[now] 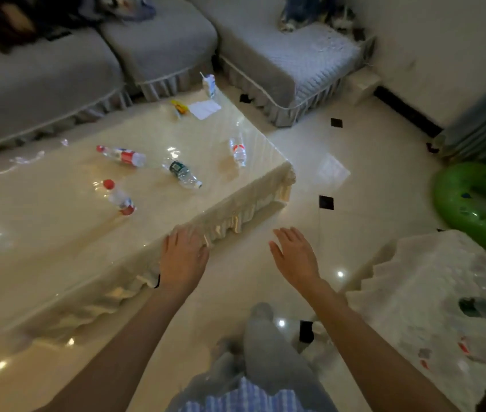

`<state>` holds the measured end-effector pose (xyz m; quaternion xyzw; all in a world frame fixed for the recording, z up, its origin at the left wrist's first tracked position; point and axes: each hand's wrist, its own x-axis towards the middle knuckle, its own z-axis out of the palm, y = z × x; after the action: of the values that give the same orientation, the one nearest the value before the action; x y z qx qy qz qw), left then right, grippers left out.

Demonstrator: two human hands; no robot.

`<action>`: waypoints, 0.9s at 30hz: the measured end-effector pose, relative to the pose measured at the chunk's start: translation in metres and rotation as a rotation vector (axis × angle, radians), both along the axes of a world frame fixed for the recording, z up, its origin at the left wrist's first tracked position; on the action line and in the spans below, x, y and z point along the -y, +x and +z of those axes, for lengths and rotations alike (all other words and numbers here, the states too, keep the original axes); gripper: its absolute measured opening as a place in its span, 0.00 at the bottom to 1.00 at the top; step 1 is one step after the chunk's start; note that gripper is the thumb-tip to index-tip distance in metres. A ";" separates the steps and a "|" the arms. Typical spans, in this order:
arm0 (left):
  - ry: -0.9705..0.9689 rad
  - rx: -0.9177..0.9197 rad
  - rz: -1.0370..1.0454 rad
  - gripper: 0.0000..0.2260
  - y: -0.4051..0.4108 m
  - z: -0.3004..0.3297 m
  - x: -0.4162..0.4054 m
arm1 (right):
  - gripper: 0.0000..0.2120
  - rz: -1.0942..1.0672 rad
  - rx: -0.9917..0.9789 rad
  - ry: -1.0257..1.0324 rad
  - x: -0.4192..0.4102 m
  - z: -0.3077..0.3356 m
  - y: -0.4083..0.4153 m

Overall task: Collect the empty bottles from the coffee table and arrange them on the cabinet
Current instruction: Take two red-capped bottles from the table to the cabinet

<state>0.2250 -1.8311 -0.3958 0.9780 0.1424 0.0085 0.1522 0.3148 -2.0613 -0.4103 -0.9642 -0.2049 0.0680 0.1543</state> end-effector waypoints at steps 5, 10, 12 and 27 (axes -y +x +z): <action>0.005 -0.019 0.201 0.20 -0.031 -0.006 -0.038 | 0.15 0.190 0.059 0.061 -0.061 0.000 0.010; -0.004 -0.085 0.371 0.21 -0.038 -0.016 -0.068 | 0.11 0.357 0.038 0.078 -0.116 -0.006 0.041; 0.006 -0.132 0.420 0.22 -0.035 -0.018 -0.076 | 0.13 0.401 0.016 0.057 -0.135 -0.008 0.056; -0.059 -0.184 0.707 0.24 0.017 -0.024 -0.126 | 0.20 0.613 -0.074 -0.008 -0.231 -0.018 0.156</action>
<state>0.2423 -1.7047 -0.4193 0.8603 0.4848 -0.0318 0.1545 0.4709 -1.8303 -0.4282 -0.8549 -0.4802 0.1470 0.1303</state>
